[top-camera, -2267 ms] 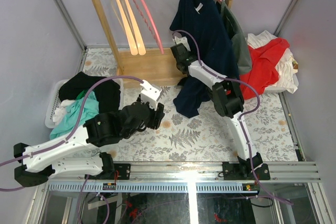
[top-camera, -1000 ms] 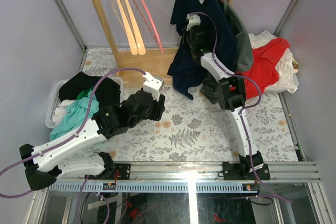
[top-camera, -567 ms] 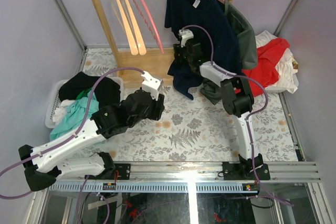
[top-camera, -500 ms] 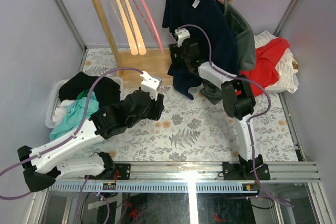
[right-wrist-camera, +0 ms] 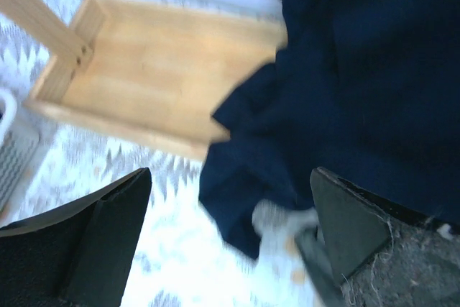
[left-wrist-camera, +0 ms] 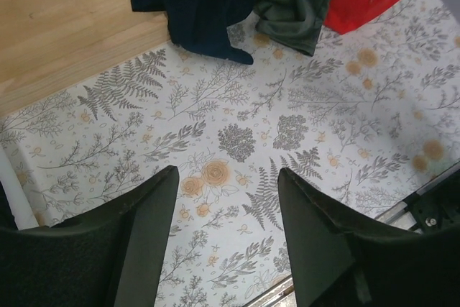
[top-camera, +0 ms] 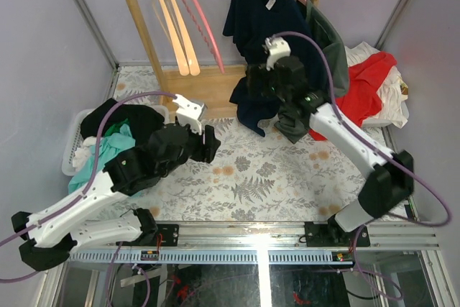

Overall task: Place the t-shirt on the hanger
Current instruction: Reset both arms

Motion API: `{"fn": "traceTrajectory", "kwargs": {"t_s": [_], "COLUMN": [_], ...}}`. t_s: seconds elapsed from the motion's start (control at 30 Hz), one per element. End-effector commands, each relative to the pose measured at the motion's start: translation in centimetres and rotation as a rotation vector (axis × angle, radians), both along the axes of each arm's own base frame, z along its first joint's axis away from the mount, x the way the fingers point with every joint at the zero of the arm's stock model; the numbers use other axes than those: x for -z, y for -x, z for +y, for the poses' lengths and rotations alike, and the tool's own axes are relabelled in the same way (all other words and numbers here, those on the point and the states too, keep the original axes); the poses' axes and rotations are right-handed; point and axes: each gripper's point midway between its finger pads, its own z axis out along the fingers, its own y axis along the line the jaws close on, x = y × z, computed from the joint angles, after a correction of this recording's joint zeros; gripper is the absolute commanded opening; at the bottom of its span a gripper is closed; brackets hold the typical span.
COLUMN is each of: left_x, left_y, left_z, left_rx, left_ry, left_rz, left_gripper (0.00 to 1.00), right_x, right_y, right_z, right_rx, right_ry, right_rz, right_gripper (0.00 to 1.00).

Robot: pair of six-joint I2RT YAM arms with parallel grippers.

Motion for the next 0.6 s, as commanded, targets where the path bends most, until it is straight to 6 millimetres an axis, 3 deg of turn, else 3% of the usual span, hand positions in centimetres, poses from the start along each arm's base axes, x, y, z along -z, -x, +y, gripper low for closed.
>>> {"fn": "traceTrajectory", "kwargs": {"t_s": [0.0,0.03,0.07,0.1,0.13,0.23,0.33,0.47,0.57], "left_x": [-3.1,-3.0,-3.0,-2.9,-2.7,-1.9,-0.7,3.0,3.7], "left_y": [0.1,0.2,0.3,0.4,0.4,0.3,-0.1,-1.9,-2.6], "left_z": [0.2,0.3,0.3,0.2,0.0,-0.7,-1.1,-0.1,1.2], "left_rx": [-0.019,-0.02,-0.022,-0.021,-0.02,-0.017,-0.034,-0.101,-0.134], "left_ry": [0.126,0.137,0.149,0.16,0.168,0.191,0.241,0.322,0.393], "left_rz": [-0.039,-0.032,-0.026,-0.019,-0.013,0.006,0.019,0.09,0.106], "left_gripper": [0.6,0.63,0.76,0.97,1.0,1.0,1.0,1.0,1.0], "right_x": [3.2,3.3,3.3,4.0,4.2,3.5,3.2,3.8,4.1], "right_y": [7.4,9.1,10.7,12.5,13.8,17.3,19.4,20.9,21.5], "right_z": [-3.5,-4.1,-4.6,-5.3,-6.0,-7.8,-9.4,-10.6,-10.7], "right_rx": [0.041,0.034,0.019,0.007,0.003,-0.008,0.002,0.017,0.018], "right_ry": [-0.061,-0.084,-0.106,-0.123,-0.144,-0.204,-0.221,-0.218,-0.234], "right_rz": [0.197,0.209,0.214,0.226,0.222,0.181,0.152,0.163,0.179], "right_gripper": [0.99,0.99,0.99,0.99,0.99,0.99,0.99,0.99,0.99]}}
